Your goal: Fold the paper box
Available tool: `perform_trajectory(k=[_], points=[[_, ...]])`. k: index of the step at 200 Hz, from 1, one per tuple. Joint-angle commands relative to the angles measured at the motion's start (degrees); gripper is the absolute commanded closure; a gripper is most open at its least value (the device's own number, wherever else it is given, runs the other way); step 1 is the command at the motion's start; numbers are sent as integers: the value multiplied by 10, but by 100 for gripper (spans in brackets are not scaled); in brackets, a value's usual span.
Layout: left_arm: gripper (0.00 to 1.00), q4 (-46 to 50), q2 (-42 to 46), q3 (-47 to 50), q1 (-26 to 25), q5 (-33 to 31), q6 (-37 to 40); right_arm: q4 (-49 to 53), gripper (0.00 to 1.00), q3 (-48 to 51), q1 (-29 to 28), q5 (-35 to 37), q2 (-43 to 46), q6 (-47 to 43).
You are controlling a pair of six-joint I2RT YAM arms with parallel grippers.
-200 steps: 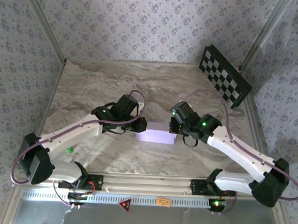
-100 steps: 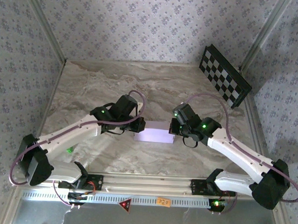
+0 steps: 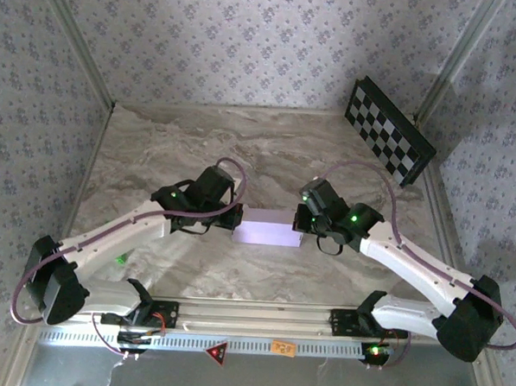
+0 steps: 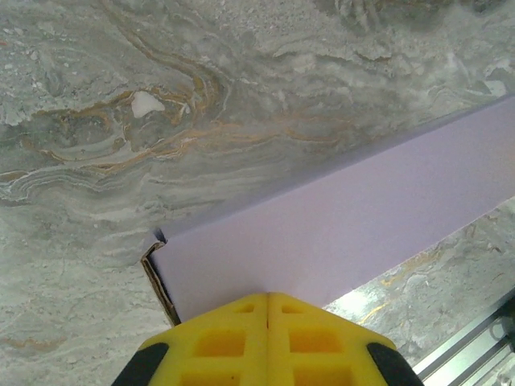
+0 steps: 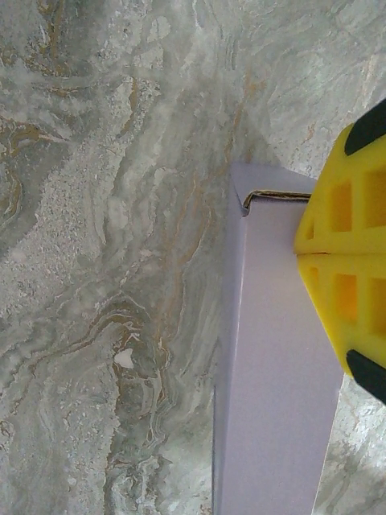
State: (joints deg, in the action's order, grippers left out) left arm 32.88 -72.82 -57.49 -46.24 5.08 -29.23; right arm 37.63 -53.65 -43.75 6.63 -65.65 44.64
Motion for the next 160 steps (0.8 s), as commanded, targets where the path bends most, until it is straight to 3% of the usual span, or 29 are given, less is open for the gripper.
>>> perform_trajectory(k=[1, 85, 160], points=[[96, 24, -14, 41, 3, -8, -10, 63, 94, 22, 4, 7, -9, 7], [95, 34, 28, -48, 11, -37, 25, 71, 93, -1, 3, 15, -9, -5], [99, 23, -6, 44, 13, -16, -3, 78, 93, 3, 4, 14, -9, 0]])
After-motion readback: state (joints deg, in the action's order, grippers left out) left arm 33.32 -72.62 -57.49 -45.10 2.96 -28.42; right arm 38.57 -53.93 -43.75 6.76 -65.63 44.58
